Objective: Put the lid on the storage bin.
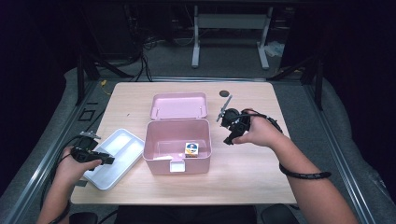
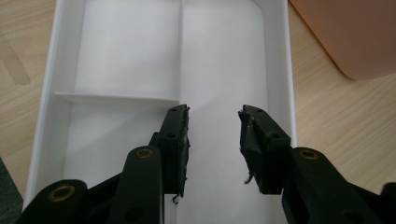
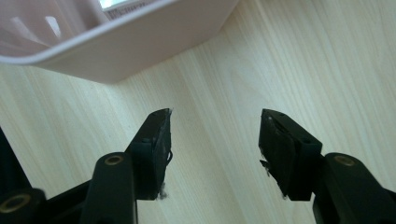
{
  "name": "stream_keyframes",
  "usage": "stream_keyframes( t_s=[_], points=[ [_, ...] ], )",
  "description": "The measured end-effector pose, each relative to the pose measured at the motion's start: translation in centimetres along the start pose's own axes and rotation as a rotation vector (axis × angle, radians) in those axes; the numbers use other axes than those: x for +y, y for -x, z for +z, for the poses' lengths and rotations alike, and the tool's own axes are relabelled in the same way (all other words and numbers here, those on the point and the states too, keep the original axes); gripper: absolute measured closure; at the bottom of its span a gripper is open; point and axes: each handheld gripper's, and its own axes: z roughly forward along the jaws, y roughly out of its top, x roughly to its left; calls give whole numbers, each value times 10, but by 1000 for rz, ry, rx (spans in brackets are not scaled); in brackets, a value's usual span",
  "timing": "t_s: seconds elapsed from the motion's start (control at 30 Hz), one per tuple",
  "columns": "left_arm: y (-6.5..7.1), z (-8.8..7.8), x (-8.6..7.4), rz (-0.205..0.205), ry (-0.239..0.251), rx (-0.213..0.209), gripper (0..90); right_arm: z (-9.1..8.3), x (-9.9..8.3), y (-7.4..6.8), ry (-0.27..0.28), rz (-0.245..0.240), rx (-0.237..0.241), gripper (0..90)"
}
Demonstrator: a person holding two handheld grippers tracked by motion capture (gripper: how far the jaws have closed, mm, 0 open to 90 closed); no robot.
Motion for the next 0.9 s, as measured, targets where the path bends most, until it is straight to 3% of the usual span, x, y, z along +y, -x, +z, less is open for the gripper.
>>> stream_keyframes(
  t_s=[0.2,0.5,0.73,0.9],
  points=[
    [-8,-1,4,5,-28,39,610,8,-13,-1,45,40,-4,432],
    [-15,-3,5,2,-94,42,664,20,-25,-8,94,63,-11,434],
    [-11,2,17,51,-168,54,696,26,-34,-11,143,80,-50,435],
    [-11,9,24,58,-220,61,711,28,-38,-11,176,118,-36,437]
  ],
)
